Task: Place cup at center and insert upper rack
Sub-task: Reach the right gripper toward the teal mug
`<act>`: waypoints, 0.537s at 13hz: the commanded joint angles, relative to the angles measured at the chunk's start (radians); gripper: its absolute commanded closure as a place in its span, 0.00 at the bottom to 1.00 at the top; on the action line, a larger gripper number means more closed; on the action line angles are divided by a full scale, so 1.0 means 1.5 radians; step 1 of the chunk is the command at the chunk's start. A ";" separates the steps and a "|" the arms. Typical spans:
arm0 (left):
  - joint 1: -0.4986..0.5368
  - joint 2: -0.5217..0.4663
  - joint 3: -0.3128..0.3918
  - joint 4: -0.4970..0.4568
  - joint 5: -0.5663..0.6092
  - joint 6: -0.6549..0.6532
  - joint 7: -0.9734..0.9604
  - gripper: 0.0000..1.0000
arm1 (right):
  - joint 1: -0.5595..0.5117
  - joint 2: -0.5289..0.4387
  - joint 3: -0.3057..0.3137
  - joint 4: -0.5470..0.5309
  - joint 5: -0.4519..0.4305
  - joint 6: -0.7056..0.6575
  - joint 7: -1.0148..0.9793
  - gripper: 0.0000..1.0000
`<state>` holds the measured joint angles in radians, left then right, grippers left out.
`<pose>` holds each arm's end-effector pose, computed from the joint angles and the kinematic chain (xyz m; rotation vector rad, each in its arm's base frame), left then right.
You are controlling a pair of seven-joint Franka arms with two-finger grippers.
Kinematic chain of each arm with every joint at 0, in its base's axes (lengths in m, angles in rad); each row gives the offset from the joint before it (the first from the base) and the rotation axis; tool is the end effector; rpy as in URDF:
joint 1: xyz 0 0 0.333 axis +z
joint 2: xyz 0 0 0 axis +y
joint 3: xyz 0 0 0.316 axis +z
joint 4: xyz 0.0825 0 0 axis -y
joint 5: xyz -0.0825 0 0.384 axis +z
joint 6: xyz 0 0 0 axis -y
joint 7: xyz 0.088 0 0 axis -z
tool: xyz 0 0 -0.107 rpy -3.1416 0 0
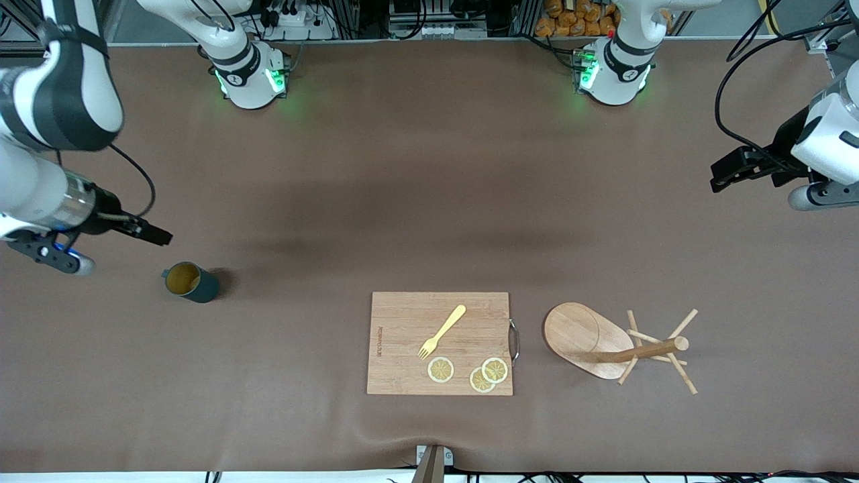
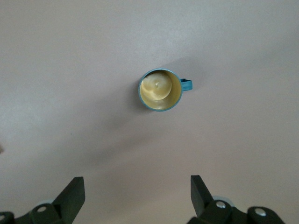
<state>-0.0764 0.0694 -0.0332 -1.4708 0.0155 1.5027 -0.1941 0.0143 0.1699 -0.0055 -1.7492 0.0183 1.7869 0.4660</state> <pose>0.5663 -0.0598 0.6265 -3.1196 -0.1331 0.0547 0.5969 0.0070 0.4593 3.0369 -0.7147 -0.2068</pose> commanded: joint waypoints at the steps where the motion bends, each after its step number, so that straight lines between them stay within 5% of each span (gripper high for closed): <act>1: 0.004 0.002 0.000 0.014 -0.006 0.000 0.000 0.00 | 0.013 0.051 0.000 0.011 0.002 0.029 0.070 0.00; 7: 0.003 0.004 -0.001 0.012 -0.002 0.007 0.000 0.00 | 0.000 0.189 -0.004 0.009 -0.010 0.190 0.082 0.00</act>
<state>-0.0774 0.0711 -0.0333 -1.4659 0.0155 1.5103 -0.1941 0.0232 0.4014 -0.0145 -1.7519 0.0163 2.0263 0.5767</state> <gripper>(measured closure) 0.000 0.000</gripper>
